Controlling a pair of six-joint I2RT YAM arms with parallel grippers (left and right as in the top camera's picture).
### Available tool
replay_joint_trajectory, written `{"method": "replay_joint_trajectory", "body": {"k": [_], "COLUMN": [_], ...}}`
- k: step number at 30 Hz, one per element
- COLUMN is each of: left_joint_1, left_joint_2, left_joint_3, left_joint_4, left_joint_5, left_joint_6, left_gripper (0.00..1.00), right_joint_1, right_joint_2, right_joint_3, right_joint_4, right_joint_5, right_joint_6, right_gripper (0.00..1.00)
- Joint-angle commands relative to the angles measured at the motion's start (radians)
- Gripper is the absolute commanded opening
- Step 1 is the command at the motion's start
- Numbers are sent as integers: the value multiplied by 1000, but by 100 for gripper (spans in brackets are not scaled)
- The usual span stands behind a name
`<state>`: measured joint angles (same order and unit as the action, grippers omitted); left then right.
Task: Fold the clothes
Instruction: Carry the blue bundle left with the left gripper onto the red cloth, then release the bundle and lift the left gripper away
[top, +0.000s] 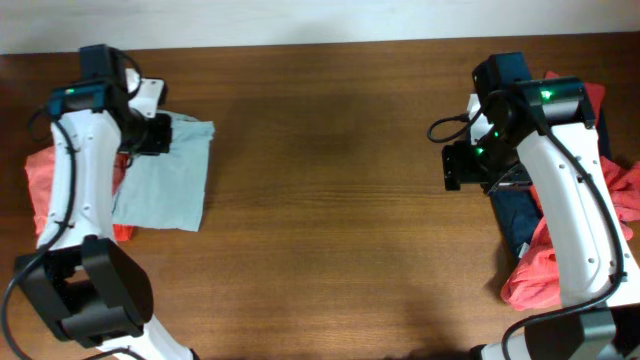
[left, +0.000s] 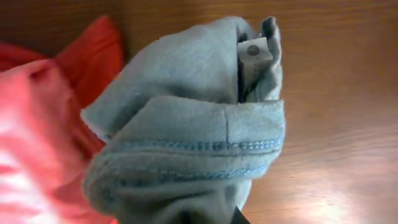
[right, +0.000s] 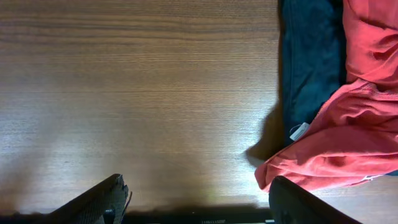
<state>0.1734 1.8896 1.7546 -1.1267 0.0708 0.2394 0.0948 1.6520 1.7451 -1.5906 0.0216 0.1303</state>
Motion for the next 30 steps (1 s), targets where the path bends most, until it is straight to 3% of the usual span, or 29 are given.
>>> {"method": "replay_joint_trajectory", "body": {"k": [1, 30], "left_joint_1": [48, 387], "left_joint_2": [-27, -3], "left_joint_3": [19, 77], "left_joint_4": [19, 209], "left_joint_5": [-26, 47], "left_joint_6": [-10, -24], "left_gripper": [1, 2], "right_joint_1": [-5, -5], "right_joint_2": [-24, -24], "right_joint_3": [11, 11], "right_joint_4": [0, 1], "right_joint_5": [17, 16], "right_joint_6": [-3, -3], "right_gripper": [79, 79]}}
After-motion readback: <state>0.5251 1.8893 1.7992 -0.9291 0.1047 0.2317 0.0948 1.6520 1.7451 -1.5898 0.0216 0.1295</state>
